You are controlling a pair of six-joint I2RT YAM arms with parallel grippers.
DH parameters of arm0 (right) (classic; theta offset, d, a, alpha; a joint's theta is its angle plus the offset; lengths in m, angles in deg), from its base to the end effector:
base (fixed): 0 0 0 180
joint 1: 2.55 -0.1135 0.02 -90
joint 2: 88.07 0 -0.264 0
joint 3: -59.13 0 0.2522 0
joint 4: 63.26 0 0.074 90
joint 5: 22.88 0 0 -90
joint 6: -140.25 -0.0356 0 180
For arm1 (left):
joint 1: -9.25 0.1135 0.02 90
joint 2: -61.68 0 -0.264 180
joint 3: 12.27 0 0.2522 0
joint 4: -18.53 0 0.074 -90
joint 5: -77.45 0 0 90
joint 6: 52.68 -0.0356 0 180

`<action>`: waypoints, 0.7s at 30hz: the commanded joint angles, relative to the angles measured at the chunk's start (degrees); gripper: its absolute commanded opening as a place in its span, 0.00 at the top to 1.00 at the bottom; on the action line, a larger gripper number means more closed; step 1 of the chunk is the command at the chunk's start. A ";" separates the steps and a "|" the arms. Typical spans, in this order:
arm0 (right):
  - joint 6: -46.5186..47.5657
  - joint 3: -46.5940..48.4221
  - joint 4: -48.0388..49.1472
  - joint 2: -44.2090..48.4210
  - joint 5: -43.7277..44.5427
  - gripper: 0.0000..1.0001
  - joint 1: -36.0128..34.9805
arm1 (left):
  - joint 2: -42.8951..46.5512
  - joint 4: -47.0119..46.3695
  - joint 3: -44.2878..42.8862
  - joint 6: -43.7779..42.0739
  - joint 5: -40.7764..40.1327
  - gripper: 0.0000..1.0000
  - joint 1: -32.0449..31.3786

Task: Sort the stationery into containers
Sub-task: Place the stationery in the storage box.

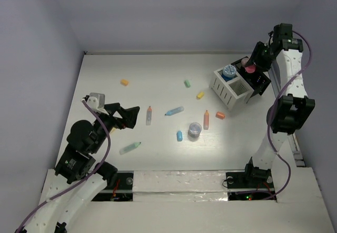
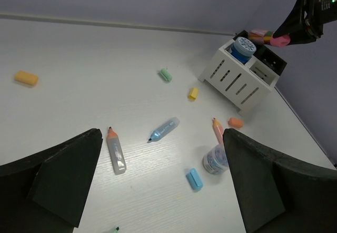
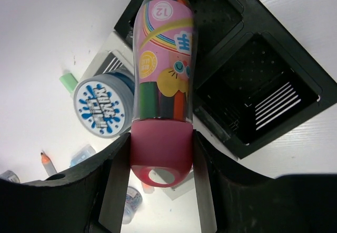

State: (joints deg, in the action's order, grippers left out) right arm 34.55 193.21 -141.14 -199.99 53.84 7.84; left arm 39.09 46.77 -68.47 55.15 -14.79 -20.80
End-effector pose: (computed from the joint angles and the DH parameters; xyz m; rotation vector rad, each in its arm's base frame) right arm 0.4080 -0.0665 0.3638 0.4837 2.4908 0.3311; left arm 0.0833 -0.0466 0.3648 0.1285 1.5053 -0.6462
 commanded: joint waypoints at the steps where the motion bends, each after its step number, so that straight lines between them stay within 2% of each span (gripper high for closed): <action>1: 1.38 2.56 1.89 -1.81 -1.93 0.80 0.86 | -1.05 -1.82 0.07 -0.77 -0.40 0.01 0.16; 9: 1.82 1.41 2.24 -0.49 -2.10 0.79 0.86 | -1.40 -2.00 0.07 -0.77 -0.05 0.01 0.16; 21: 1.99 3.97 0.31 -3.83 -2.54 0.73 1.38 | -1.23 -1.91 0.07 -0.60 -0.13 0.01 1.21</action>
State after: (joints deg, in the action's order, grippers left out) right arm 35.58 194.47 -141.58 -203.48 52.90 8.69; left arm 38.24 46.75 -68.47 55.13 -14.77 -20.03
